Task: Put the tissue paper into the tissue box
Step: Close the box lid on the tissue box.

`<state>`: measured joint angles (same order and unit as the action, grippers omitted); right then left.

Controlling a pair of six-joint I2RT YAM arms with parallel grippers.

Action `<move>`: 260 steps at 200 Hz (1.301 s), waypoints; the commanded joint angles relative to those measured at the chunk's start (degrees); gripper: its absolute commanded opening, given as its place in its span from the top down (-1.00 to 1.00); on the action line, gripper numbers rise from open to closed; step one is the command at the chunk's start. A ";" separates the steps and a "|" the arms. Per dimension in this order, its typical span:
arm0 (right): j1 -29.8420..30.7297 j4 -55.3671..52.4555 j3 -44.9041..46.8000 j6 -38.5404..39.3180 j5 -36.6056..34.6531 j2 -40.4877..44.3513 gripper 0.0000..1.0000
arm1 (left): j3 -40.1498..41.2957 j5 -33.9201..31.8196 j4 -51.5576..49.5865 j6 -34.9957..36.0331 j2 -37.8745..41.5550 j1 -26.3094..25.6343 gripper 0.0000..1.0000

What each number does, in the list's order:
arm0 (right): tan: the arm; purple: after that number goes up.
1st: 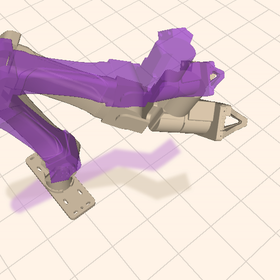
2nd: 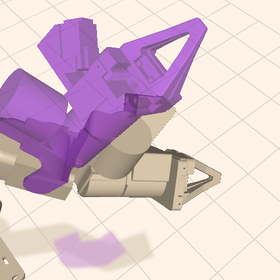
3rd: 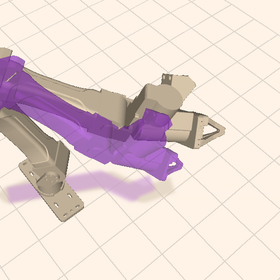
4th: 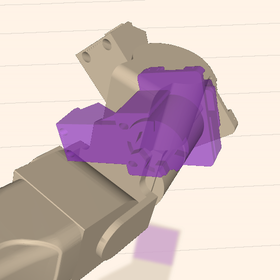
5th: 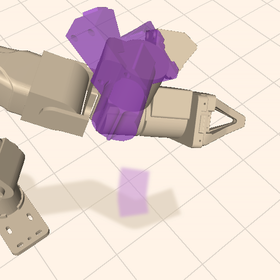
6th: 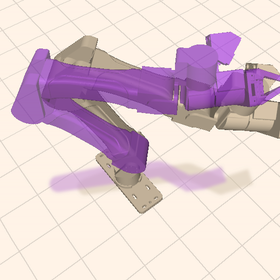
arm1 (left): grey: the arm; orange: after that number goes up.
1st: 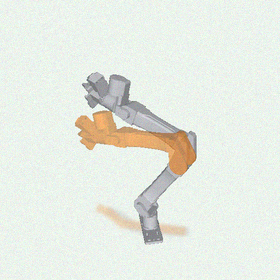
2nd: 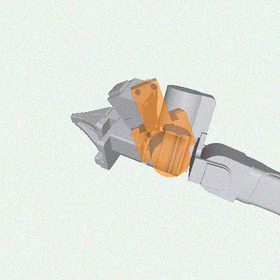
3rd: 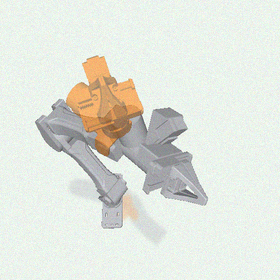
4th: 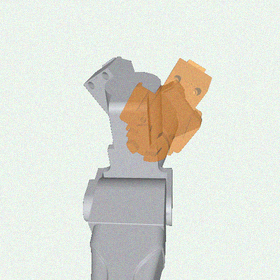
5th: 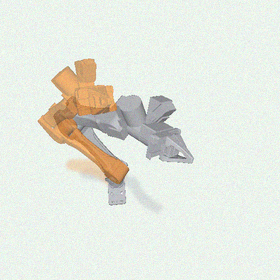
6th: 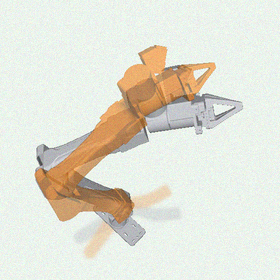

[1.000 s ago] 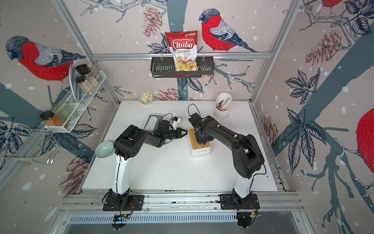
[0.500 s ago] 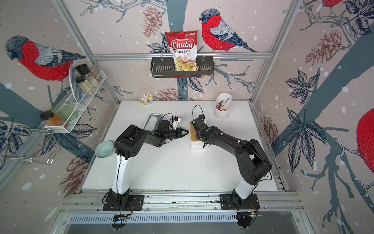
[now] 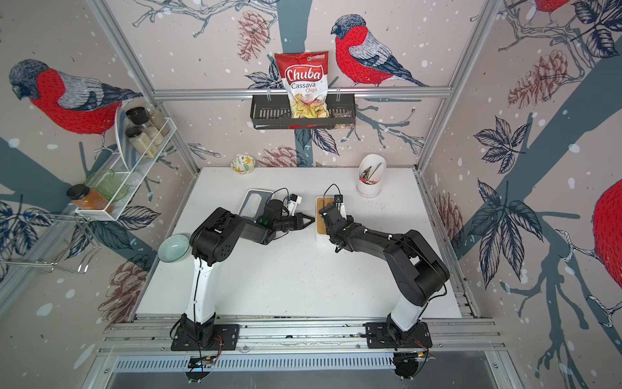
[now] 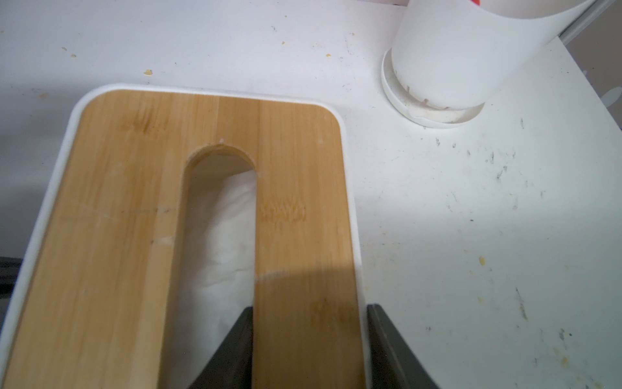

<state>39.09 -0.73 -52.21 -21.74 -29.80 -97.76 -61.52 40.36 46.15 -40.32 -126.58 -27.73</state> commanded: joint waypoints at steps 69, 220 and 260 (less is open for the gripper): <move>0.10 -30.46 -7.69 -0.93 12.74 5.46 -0.38 | 9.62 -6.52 8.36 1.80 14.00 2.04 0.79; -6.02 -26.81 -2.90 -0.45 23.60 12.60 -0.09 | -4.47 -10.71 -17.62 12.88 7.23 -4.28 0.78; -6.31 -23.51 -2.03 -0.51 23.92 8.34 0.12 | -7.03 -12.29 -21.81 14.01 3.67 -4.36 0.79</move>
<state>32.88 -27.00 -54.57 -22.33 -6.83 -87.20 -67.59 31.29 31.73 -28.27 -120.84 -31.94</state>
